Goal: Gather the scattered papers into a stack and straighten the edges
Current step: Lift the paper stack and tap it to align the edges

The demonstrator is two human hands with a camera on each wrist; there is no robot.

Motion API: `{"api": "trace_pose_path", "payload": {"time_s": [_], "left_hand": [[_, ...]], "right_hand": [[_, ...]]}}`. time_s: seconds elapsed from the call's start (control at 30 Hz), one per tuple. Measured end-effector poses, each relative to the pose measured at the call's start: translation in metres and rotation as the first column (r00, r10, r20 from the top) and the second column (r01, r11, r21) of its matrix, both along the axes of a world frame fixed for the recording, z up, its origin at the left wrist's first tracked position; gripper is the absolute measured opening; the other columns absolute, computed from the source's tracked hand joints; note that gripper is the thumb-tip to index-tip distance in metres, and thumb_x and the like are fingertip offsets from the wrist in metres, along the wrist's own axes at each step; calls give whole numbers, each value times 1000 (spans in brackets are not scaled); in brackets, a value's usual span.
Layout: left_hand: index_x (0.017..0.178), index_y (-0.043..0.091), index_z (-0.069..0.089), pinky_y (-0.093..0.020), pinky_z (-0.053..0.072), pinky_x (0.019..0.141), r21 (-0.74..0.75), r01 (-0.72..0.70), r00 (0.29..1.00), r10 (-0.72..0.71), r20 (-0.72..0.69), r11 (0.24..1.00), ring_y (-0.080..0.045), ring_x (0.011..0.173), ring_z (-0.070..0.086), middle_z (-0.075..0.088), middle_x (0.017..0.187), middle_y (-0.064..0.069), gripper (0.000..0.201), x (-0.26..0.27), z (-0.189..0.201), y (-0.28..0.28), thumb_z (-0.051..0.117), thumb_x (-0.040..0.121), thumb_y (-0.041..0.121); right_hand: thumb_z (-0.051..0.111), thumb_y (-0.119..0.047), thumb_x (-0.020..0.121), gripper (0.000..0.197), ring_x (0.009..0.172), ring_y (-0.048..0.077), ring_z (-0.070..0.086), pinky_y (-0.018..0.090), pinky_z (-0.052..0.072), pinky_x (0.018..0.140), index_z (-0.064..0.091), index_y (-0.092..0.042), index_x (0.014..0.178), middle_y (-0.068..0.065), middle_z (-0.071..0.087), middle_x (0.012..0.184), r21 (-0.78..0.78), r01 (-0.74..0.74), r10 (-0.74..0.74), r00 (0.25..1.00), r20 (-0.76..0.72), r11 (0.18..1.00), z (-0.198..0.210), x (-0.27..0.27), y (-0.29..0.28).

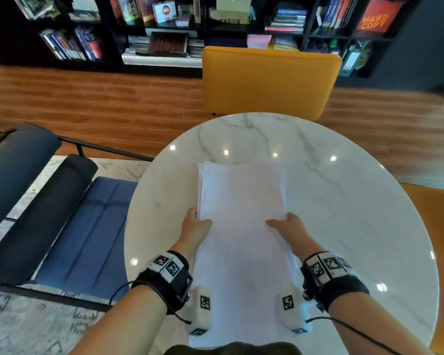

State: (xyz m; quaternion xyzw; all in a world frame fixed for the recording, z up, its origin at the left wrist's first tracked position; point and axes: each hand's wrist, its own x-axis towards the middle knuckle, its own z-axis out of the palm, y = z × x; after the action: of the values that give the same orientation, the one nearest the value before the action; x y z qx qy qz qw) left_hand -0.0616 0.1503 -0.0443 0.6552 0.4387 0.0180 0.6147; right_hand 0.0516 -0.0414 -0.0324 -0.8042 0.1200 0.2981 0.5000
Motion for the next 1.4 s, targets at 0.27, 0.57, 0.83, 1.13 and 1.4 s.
{"api": "trace_pose_path", "payload": {"time_s": [0.27, 0.57, 0.83, 1.13, 1.4], "left_hand": [[109, 17, 50, -31, 51, 76, 52, -82, 965, 66, 254, 995, -21, 87, 61, 64, 98, -2, 28, 3, 33, -28, 52, 87, 0], [121, 7, 56, 0, 46, 63, 281, -192, 845, 13, 534, 940, -13, 91, 62, 64, 106, -2, 30, 39, 117, -47, 56, 92, 10], [114, 9, 54, -6, 46, 78, 389, -360, 686, -42, 726, 848, -2, 90, 60, 64, 102, 0, 20, 45, 158, -88, 55, 94, 10], [129, 12, 45, 2, 40, 79, 329, -226, 795, -21, 606, 917, -8, 105, 57, 57, 117, 4, 33, 42, 132, -110, 50, 97, 18], [120, 20, 45, -6, 47, 79, 297, -283, 752, 19, 659, 912, 13, 87, 59, 61, 114, 5, 32, 30, 142, -111, 60, 91, 22]], "right_hand": [[67, 4, 80, 14, 69, 26, 64, 31, 57, 56, 62, 4, 93, 15, 67, 84, 338, 98, -62, 991, -115, 936, 33, 2, -28], [68, 2, 78, 18, 62, 15, 71, 29, 59, 63, 70, -3, 95, 4, 73, 79, 538, -8, -147, 958, 246, 843, 113, 36, -42], [74, -7, 76, 11, 74, 14, 71, 29, 57, 73, 73, -18, 77, -8, 77, 72, 624, -87, -276, 844, 461, 777, 152, 32, -71], [70, -18, 82, 5, 90, 31, 70, 44, 57, 81, 68, -19, 86, 10, 74, 92, 496, 12, -248, 876, 414, 869, 119, 25, -81], [80, -17, 73, 41, 90, 21, 74, 34, 58, 76, 65, -10, 110, 6, 76, 99, 610, -132, -206, 869, 451, 781, 131, 23, -100]]}}
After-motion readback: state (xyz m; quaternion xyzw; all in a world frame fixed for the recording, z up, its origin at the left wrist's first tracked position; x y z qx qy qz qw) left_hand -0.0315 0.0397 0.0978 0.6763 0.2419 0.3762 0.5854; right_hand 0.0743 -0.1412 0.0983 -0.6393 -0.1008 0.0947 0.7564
